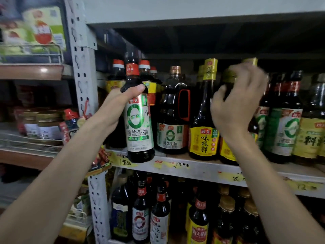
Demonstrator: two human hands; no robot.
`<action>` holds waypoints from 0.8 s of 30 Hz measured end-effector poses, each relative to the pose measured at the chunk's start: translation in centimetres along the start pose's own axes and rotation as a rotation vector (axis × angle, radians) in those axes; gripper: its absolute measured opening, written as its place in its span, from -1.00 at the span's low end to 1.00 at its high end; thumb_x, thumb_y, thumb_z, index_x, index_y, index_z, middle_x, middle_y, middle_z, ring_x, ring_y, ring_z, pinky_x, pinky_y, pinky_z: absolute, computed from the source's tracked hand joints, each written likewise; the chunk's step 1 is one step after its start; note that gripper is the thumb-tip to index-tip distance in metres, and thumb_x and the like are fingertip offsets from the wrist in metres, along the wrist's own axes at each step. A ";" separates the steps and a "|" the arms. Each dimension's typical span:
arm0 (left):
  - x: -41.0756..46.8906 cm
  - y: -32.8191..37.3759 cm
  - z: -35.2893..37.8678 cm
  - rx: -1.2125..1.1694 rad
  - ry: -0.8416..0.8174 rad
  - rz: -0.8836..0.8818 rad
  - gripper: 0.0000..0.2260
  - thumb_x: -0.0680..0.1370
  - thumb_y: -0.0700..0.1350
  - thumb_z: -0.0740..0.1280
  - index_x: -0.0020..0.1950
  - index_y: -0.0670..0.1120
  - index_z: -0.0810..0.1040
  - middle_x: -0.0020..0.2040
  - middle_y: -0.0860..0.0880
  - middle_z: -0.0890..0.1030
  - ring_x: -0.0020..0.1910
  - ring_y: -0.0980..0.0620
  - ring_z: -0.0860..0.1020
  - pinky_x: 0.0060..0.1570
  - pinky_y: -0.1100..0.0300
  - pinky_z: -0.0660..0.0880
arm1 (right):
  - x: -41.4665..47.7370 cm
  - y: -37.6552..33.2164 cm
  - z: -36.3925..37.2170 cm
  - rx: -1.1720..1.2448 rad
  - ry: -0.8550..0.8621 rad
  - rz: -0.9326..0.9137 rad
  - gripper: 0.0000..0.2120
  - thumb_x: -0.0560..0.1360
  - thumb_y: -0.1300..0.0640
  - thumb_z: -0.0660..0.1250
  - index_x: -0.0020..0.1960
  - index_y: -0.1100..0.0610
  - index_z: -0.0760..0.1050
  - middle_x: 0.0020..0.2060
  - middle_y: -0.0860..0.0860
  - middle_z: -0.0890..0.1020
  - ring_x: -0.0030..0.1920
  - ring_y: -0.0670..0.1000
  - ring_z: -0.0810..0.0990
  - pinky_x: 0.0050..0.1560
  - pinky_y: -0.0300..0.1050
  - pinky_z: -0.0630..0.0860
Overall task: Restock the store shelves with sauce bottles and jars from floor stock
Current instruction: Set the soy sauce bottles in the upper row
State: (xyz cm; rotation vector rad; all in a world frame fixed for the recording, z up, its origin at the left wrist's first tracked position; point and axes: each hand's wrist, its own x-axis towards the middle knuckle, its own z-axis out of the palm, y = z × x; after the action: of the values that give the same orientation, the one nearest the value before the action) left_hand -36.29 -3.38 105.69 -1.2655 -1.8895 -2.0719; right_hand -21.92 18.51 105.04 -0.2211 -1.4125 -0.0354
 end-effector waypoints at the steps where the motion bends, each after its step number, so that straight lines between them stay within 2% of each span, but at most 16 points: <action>1: 0.0 -0.2 -0.1 -0.002 0.000 -0.016 -0.76 0.30 0.22 0.47 -0.24 0.08 0.70 -0.15 -0.01 0.72 -0.16 0.01 0.69 -0.07 0.12 0.52 | -1.4 -1.4 -0.2 0.130 -0.108 0.005 -0.74 0.47 0.22 0.26 0.12 0.26 0.52 0.06 0.18 0.56 0.11 0.16 0.51 0.12 0.00 0.42; 3: -0.1 -0.5 0.0 -0.011 0.012 -0.034 -0.75 0.28 0.24 0.48 -0.25 0.09 0.70 -0.15 -0.02 0.72 -0.16 0.00 0.69 -0.04 0.08 0.51 | -4.1 -4.6 -0.7 0.440 -0.450 0.197 -0.82 0.53 0.20 0.28 0.11 0.15 0.55 -0.02 0.01 0.62 0.00 -0.02 0.57 0.03 -0.06 0.51; 4: -0.2 -0.6 0.1 -0.011 0.014 -0.029 -0.77 0.28 0.24 0.48 -0.25 0.10 0.69 -0.16 -0.01 0.72 -0.16 0.01 0.69 -0.06 0.10 0.51 | -5.2 -6.1 -0.9 0.566 -0.641 0.318 -0.80 0.55 0.17 0.31 0.16 0.08 0.55 0.01 -0.06 0.62 0.00 -0.12 0.58 0.05 -0.09 0.54; 5: -0.3 -0.6 0.3 -0.009 0.010 -0.012 -0.79 0.30 0.23 0.47 -0.25 0.11 0.69 -0.16 0.00 0.72 -0.17 0.02 0.69 -0.10 0.14 0.52 | -6.2 -7.3 -1.0 0.653 -0.798 0.409 -0.74 0.56 0.12 0.34 0.24 0.03 0.52 0.07 -0.10 0.62 0.06 -0.17 0.57 0.11 -0.07 0.55; 7: -0.5 -0.6 1.0 -0.023 0.000 0.043 -0.82 0.36 0.17 0.48 -0.24 0.08 0.68 -0.18 0.00 0.72 -0.17 0.02 0.69 -0.21 0.23 0.55 | -8.0 -8.5 -0.9 0.728 -0.968 0.460 -0.55 0.54 0.03 0.38 0.40 -0.03 0.39 0.22 -0.15 0.56 0.20 -0.19 0.52 0.23 -0.07 0.51; 9: -0.8 -0.5 1.7 -0.063 0.005 0.090 -0.86 0.42 0.08 0.48 -0.24 0.04 0.66 -0.21 -0.01 0.71 -0.20 0.03 0.69 -0.29 0.31 0.54 | -9.0 -9.1 -1.2 0.755 -0.985 0.465 -0.43 0.52 -0.03 0.40 0.47 -0.09 0.27 0.25 -0.23 0.50 0.24 -0.29 0.45 0.22 -0.25 0.43; 12: -1.0 0.1 3.1 -0.134 0.014 0.148 -0.89 0.43 0.07 0.47 -0.27 0.10 0.67 -0.22 0.02 0.71 -0.24 0.06 0.69 -0.34 0.36 0.54 | -9.2 -8.8 -2.3 0.738 -0.916 0.509 -0.39 0.50 -0.06 0.40 0.48 -0.12 0.25 0.17 -0.33 0.50 0.20 -0.38 0.45 0.12 -0.45 0.40; 16: -0.8 1.3 6.9 -0.201 -0.037 0.207 -0.81 0.36 0.15 0.49 -0.24 0.05 0.64 -0.22 0.01 0.70 -0.22 0.02 0.69 -0.29 0.27 0.57 | -8.3 -6.6 -4.6 0.666 -0.818 0.559 -0.38 0.51 -0.05 0.39 0.51 -0.08 0.23 0.21 -0.27 0.53 0.24 -0.28 0.47 0.17 -0.36 0.43; 18: -0.9 2.1 9.8 -0.197 -0.072 0.253 -0.79 0.36 0.16 0.50 -0.28 0.05 0.60 -0.29 0.05 0.66 -0.27 0.03 0.67 -0.29 0.22 0.57 | -7.8 -4.8 -6.6 0.640 -0.788 0.585 -0.38 0.53 -0.06 0.38 0.52 -0.11 0.22 0.21 -0.32 0.51 0.26 -0.33 0.44 0.16 -0.41 0.40; 21: -1.2 3.1 14.1 -0.190 -0.138 0.282 -0.75 0.35 0.19 0.50 -0.31 0.05 0.57 -0.31 0.05 0.63 -0.25 0.00 0.65 -0.19 0.01 0.59 | -7.1 -1.8 -9.9 0.585 -0.744 0.589 -0.36 0.50 -0.15 0.36 0.51 -0.17 0.22 0.25 -0.45 0.43 0.30 -0.37 0.36 0.24 -0.35 0.37; 22: -1.4 3.6 15.6 -0.178 -0.161 0.299 -0.72 0.36 0.20 0.49 -0.32 0.03 0.55 -0.32 0.05 0.61 -0.26 0.01 0.64 -0.17 -0.03 0.57 | -6.8 -0.9 -10.9 0.561 -0.731 0.594 -0.34 0.48 -0.19 0.35 0.52 -0.19 0.21 0.26 -0.47 0.40 0.31 -0.37 0.34 0.28 -0.28 0.38; 24: -1.8 4.4 18.5 -0.135 -0.196 0.353 -0.66 0.38 0.20 0.47 -0.34 -0.02 0.50 -0.35 0.07 0.57 -0.28 0.03 0.60 -0.19 -0.06 0.53 | -6.3 1.2 -12.7 0.533 -0.713 0.615 -0.26 0.42 -0.24 0.36 0.53 -0.17 0.19 0.35 -0.33 0.42 0.38 -0.23 0.37 0.36 -0.02 0.41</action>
State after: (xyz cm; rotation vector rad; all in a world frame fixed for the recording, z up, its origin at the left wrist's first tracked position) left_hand -23.16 10.49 106.40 -1.7437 -1.4688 -1.9753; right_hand -10.37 16.76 96.94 -0.2228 -1.9354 1.0003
